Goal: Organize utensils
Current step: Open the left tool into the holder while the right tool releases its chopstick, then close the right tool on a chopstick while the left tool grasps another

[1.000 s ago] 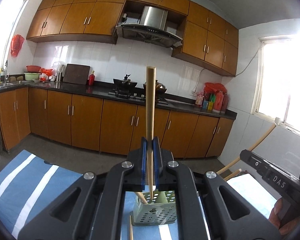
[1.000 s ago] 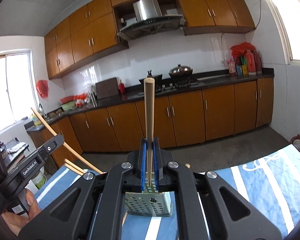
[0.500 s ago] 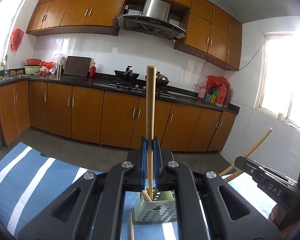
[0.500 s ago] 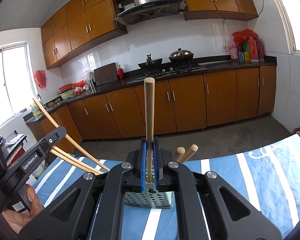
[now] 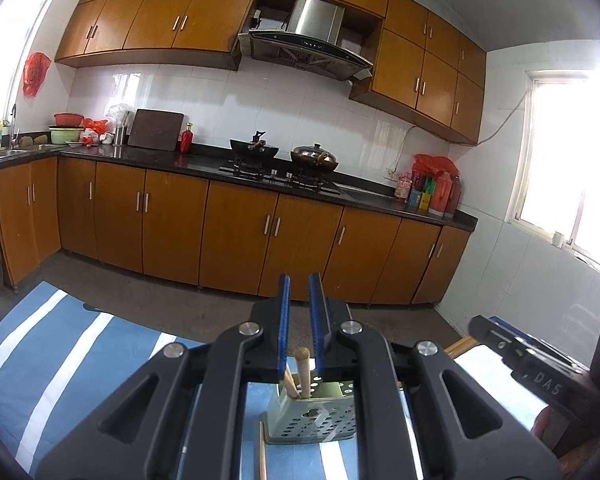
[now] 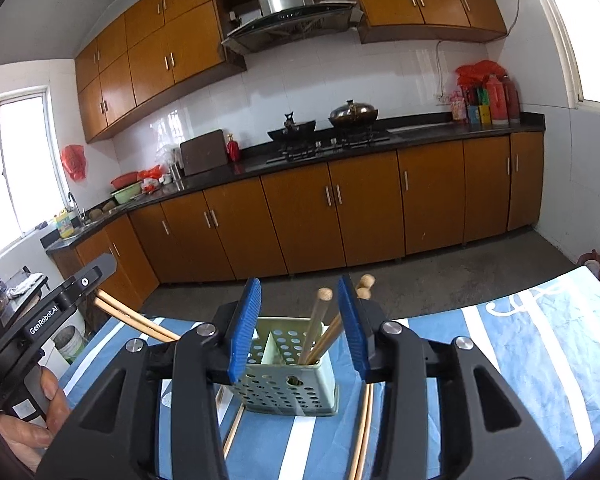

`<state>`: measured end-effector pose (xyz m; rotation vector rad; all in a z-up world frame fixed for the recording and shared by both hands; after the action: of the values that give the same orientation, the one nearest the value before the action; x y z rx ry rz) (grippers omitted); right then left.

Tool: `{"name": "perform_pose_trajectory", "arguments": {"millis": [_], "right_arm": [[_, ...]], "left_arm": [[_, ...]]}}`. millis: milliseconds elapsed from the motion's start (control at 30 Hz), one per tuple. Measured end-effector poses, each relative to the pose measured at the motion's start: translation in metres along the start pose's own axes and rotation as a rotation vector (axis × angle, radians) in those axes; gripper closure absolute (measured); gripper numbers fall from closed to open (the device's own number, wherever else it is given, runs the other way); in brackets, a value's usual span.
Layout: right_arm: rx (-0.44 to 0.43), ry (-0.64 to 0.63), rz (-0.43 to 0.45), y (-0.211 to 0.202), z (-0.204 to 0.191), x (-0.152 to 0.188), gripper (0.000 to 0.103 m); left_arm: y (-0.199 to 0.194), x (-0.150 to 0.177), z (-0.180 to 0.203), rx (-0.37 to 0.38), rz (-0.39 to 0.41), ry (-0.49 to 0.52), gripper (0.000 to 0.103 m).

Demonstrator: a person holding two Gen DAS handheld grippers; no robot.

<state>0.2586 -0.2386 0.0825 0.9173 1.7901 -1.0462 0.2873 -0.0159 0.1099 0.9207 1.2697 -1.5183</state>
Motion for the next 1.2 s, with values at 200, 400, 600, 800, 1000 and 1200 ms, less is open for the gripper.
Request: {"name": "perform_pose_trajectory", "arguments": {"millis": [200,400,600,800,1000,1200], "right_arm": [[0.037,-0.001,0.049,-0.040,0.013,0.001,0.060],[0.132,0.027,-0.047,-0.057,0.047,0.043,0.060],[0.113,0.155,-0.334,-0.015,0.075,0.128,0.077],[0.094,0.172,-0.481,0.024,0.061,0.184,0.080],[0.117,0.154,-0.522,0.035,0.060,0.198,0.080],[0.130,0.105,-0.529,0.037,0.057,0.202,0.080]], "left_arm": [[-0.033,-0.001,-0.019,-0.008,0.010,-0.012,0.081],[-0.059,0.039,-0.058,-0.073,-0.058,0.022,0.079],[-0.041,0.112,-0.091,-0.147,-0.265,0.054,0.079],[-0.024,0.164,-0.102,-0.165,-0.423,0.068,0.079],[-0.017,0.180,-0.093,-0.154,-0.473,0.090,0.073],[-0.014,0.186,-0.088,-0.146,-0.489,0.094,0.073]]}}
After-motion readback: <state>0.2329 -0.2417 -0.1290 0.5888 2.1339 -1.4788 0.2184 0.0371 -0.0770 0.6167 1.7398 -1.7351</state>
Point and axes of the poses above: each gripper's, at about its wrist camera, not at the fingertips, and y roughly the way its jaws point, z to its right, x to its underside, the point moved 4 cm from there along y, roughly the way its jaws point, and after that the axes turned 9 degrees about -x, right-handed, at the moved point
